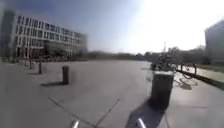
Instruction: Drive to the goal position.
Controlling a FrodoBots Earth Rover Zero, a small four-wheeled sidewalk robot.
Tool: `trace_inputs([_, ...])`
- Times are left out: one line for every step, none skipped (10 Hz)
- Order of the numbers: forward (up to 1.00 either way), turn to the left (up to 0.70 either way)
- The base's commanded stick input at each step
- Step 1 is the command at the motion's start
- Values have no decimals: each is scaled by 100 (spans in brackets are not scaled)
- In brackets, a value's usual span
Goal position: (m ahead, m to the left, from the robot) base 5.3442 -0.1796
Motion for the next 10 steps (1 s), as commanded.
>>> trace_inputs([100,0])
trace_inputs([100,0])
trace_inputs([100,0])
trace_inputs([100,0])
trace_inputs([100,0])
trace_inputs([100,0])
trace_inputs([100,0])
trace_inputs([100,0])
trace_inputs([100,-25])
trace_inputs([100,-32])
